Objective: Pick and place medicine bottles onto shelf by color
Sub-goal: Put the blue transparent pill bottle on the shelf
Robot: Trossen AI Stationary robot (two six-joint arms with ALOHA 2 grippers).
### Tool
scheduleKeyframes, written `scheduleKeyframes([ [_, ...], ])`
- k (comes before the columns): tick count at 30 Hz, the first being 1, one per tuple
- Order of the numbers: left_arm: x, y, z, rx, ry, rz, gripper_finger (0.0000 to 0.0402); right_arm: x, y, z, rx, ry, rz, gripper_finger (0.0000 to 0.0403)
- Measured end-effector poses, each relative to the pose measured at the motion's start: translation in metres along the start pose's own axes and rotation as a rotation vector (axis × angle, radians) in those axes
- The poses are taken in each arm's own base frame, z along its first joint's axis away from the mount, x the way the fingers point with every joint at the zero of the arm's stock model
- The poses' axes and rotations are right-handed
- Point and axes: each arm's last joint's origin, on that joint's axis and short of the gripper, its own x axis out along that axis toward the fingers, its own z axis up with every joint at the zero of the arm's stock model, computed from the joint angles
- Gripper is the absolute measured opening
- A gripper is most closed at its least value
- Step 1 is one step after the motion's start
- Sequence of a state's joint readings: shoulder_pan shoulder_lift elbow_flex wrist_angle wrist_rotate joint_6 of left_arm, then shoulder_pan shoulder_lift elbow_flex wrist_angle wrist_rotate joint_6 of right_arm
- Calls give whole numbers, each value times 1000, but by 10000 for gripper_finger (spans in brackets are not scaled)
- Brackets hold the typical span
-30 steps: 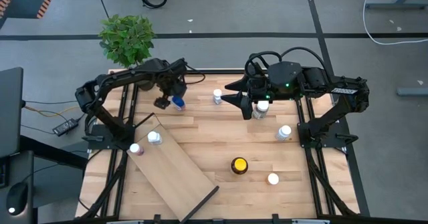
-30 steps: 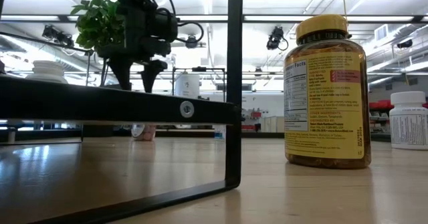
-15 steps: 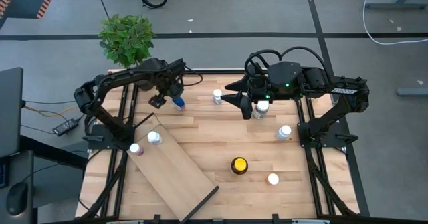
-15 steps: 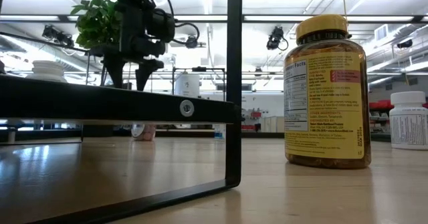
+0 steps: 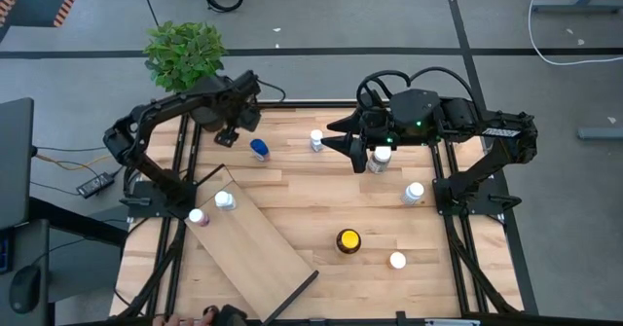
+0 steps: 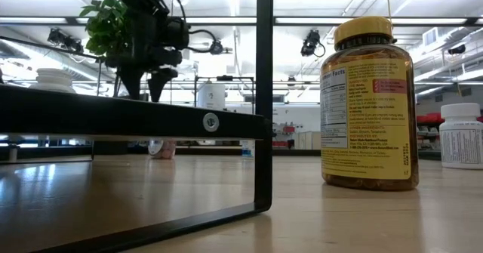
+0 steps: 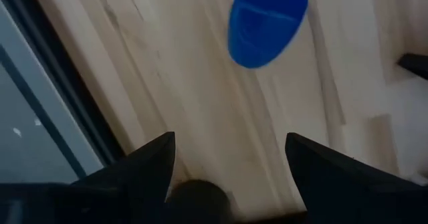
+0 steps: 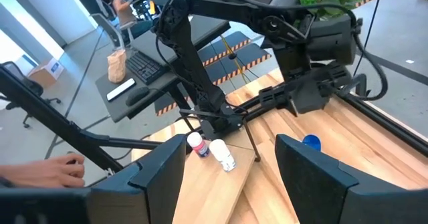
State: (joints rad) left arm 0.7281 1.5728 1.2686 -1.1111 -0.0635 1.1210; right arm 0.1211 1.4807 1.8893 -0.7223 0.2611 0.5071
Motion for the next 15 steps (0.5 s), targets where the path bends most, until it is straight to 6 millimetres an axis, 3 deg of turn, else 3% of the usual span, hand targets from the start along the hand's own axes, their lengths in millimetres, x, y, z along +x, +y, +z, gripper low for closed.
scheduleKeyframes([
  [7,20,5,10,68,-12,-62,288,0,0,0,41,0,0,239],
  [15,21,6,25,92,-159,-53,288,0,0,0,62,0,0,239],
])
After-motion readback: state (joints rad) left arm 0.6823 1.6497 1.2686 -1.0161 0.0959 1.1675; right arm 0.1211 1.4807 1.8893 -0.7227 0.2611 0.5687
